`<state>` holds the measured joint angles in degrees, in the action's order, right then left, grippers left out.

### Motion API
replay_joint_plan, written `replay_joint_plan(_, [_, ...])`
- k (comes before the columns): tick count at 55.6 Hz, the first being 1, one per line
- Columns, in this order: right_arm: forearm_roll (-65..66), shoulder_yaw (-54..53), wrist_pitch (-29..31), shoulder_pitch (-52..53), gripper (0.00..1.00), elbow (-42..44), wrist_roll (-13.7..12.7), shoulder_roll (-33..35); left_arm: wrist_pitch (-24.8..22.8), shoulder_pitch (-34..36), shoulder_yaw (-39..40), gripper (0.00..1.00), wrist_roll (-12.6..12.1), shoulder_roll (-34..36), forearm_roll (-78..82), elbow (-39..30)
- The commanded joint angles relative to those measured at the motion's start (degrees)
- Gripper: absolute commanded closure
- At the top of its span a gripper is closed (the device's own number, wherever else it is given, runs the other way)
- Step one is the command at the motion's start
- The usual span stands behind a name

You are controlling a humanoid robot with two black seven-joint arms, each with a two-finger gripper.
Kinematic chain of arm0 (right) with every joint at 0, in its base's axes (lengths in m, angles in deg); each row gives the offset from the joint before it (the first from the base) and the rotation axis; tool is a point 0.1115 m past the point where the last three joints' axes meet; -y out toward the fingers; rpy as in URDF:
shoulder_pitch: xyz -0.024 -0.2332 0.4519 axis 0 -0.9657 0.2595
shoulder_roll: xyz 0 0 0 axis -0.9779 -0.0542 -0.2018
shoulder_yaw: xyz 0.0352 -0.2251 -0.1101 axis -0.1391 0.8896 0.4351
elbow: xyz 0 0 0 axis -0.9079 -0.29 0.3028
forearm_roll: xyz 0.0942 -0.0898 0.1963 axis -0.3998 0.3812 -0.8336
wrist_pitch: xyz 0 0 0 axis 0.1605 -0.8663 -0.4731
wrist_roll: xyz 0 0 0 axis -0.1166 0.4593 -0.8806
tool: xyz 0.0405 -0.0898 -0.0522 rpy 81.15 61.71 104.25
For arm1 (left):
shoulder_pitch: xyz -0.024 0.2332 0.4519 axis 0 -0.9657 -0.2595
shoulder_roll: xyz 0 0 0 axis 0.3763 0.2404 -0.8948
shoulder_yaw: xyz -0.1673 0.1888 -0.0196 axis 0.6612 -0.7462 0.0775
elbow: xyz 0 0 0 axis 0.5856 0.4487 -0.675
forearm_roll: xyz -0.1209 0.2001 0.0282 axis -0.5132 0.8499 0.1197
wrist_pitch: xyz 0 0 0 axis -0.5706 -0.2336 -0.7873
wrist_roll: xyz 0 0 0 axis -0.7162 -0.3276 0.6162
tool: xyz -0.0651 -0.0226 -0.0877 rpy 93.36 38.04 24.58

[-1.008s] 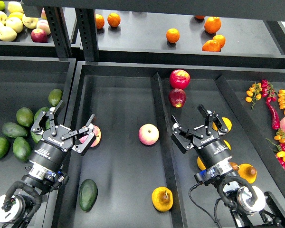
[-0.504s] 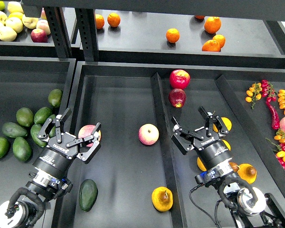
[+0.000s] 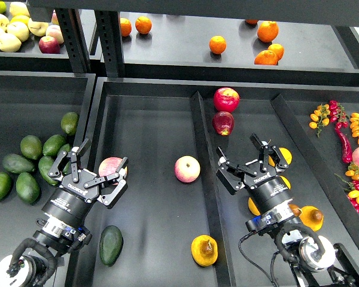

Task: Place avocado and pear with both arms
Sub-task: 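Swing the left gripper from the pink apple down toward the dark avocado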

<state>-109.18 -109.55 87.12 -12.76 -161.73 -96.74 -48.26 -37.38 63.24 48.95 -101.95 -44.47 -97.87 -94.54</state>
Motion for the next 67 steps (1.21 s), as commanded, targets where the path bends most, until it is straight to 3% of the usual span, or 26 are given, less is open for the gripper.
replay_joint_plan(1, [0.0,0.0,-0.3,0.1,0.0,0.0,0.0,0.0,0.0,0.3,0.1,0.0,-0.2,0.0,0.2,0.3])
replay_joint_plan(20, [0.0,-0.2,-0.8,0.2,0.0,-0.2,0.0,0.0,0.0,4.2,-0.2,0.0,-4.6,0.0,6.1,1.4])
replay_joint_plan(27, [0.1,-0.2,-1.0,0.4,0.0,-0.2,0.0,0.0,0.0,7.6,-0.4,0.0,-8.5,0.3,9.1,2.4])
replay_joint_plan(36, [0.1,-0.5,-2.0,0.6,0.0,-0.3,0.0,0.0,0.0,10.2,-2.5,0.0,-14.1,6.1,10.8,2.5])
replay_joint_plan(45, [0.2,-1.4,-5.2,0.7,0.0,-0.2,0.0,0.0,0.0,15.3,-8.8,0.0,-14.1,14.8,11.6,2.4])
replay_joint_plan(54, [0.3,-1.9,-6.3,2.3,0.0,-0.2,0.1,0.0,0.0,24.7,-19.2,0.0,-14.1,24.8,13.6,2.4])
replay_joint_plan(67, [0.7,-3.0,-13.4,8.6,0.0,1.2,0.4,0.0,0.0,34.4,-31.9,0.0,-14.1,32.6,24.6,1.7])
